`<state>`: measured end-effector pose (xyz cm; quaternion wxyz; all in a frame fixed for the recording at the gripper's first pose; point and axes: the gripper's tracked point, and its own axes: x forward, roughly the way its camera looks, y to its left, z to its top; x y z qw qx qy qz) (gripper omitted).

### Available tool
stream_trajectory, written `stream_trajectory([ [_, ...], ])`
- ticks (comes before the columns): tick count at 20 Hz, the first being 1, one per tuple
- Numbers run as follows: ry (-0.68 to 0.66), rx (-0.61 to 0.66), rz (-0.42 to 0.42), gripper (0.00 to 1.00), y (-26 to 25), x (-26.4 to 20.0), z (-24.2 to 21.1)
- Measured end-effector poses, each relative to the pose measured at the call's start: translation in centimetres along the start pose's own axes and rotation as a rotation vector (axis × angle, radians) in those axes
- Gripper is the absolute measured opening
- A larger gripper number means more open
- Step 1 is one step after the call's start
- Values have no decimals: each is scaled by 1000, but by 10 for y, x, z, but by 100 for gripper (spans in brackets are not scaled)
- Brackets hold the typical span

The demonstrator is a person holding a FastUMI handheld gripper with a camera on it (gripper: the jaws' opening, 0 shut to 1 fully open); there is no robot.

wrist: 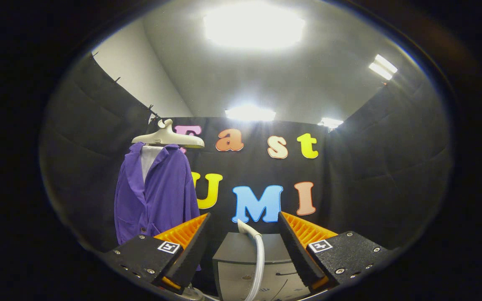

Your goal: Iron the clothes twice with a garment steamer, once on the left side and once on the right side.

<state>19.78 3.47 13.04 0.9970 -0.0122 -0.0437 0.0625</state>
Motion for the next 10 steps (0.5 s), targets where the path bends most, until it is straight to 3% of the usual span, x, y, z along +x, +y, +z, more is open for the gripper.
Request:
stream_trajectory([
  [10, 207, 153, 147, 95, -37, 163, -44],
])
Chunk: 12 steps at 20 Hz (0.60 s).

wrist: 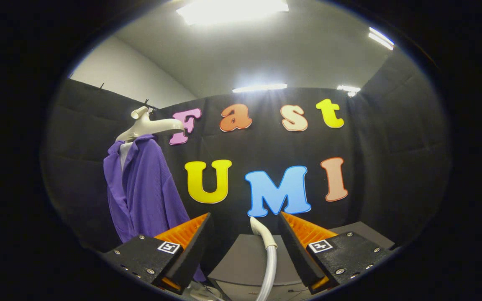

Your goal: Iron the clothes twice with a garment steamer, once on the left side and once on the right side.

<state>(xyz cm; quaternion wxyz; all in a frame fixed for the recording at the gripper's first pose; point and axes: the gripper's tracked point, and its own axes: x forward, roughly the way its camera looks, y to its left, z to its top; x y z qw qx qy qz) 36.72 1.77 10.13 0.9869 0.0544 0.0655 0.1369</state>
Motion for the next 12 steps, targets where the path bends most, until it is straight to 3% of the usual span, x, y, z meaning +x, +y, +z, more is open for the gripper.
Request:
stream_trajectory([
  [6, 150, 165, 34, 94, -40, 81, -27],
  [12, 366, 267, 95, 94, -57, 145, -84],
])
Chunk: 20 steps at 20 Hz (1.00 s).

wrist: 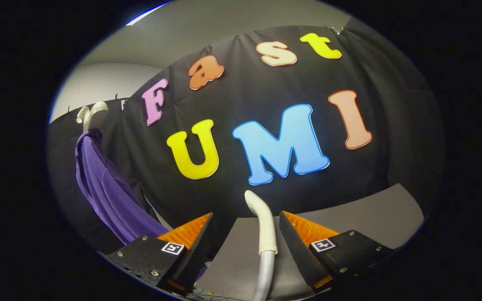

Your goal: Iron the clothes twice with a garment steamer, once on the left side and once on the right side.

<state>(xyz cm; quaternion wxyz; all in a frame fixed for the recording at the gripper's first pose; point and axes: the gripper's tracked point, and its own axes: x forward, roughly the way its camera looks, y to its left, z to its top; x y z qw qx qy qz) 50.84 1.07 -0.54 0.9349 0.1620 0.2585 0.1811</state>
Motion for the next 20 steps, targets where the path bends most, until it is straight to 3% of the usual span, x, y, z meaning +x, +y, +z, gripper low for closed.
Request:
stream_trajectory([
  [4, 99, 57, -4, 94, -16, 42, -13],
  [7, 197, 126, 43, 94, -18, 70, -29],
  [10, 284, 202, 21, 94, -33, 96, -44],
  [14, 386, 212, -7, 93, -44, 112, -72],
  [16, 430, 241, 25, 93, -39, 114, -80],
  [20, 478, 298, 44, 79, -40, 117, -87],
])
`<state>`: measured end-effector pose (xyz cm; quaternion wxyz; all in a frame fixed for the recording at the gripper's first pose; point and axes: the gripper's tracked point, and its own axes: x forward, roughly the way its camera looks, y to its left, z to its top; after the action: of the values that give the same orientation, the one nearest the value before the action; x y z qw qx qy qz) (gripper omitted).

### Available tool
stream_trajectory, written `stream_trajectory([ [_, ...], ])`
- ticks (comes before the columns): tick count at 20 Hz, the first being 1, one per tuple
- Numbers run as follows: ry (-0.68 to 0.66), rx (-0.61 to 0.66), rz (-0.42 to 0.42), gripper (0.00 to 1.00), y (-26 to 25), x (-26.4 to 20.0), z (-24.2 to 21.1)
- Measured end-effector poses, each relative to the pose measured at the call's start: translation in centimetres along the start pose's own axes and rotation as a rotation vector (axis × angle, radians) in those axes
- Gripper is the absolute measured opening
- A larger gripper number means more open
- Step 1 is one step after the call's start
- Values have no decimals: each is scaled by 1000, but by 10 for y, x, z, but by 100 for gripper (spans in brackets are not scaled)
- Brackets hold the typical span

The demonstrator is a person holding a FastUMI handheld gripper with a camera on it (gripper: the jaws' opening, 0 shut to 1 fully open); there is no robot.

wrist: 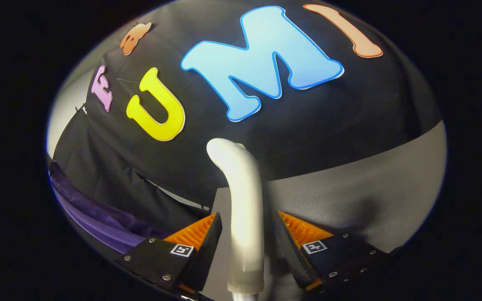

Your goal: Iron the clothes twice with a garment steamer, once on the left side and once on the right side.

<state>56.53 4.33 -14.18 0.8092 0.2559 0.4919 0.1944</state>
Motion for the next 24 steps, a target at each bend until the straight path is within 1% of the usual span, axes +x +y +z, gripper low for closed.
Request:
stream_trajectory([
  [2, 26, 20, 1, 73, -5, 2, -4],
  [3, 27, 41, 27, 63, -2, 5, -4],
  [4, 23, 65, 30, 54, -2, 5, -4],
  [6, 22, 94, 60, 41, -2, 3, -2],
  [8, 21, 111, 96, 41, 3, -5, -2],
  [9, 6, 95, 89, 35, 4, -9, -4],
  [11, -50, 56, 65, 33, 7, -18, -3],
  [13, -114, 17, 77, 33, 20, -38, -4],
  [16, -170, -78, 99, 32, 35, -63, -21],
  [20, -246, -116, 119, 32, 57, -107, -42],
  [24, -378, -142, 147, 32, 82, -166, -71],
])
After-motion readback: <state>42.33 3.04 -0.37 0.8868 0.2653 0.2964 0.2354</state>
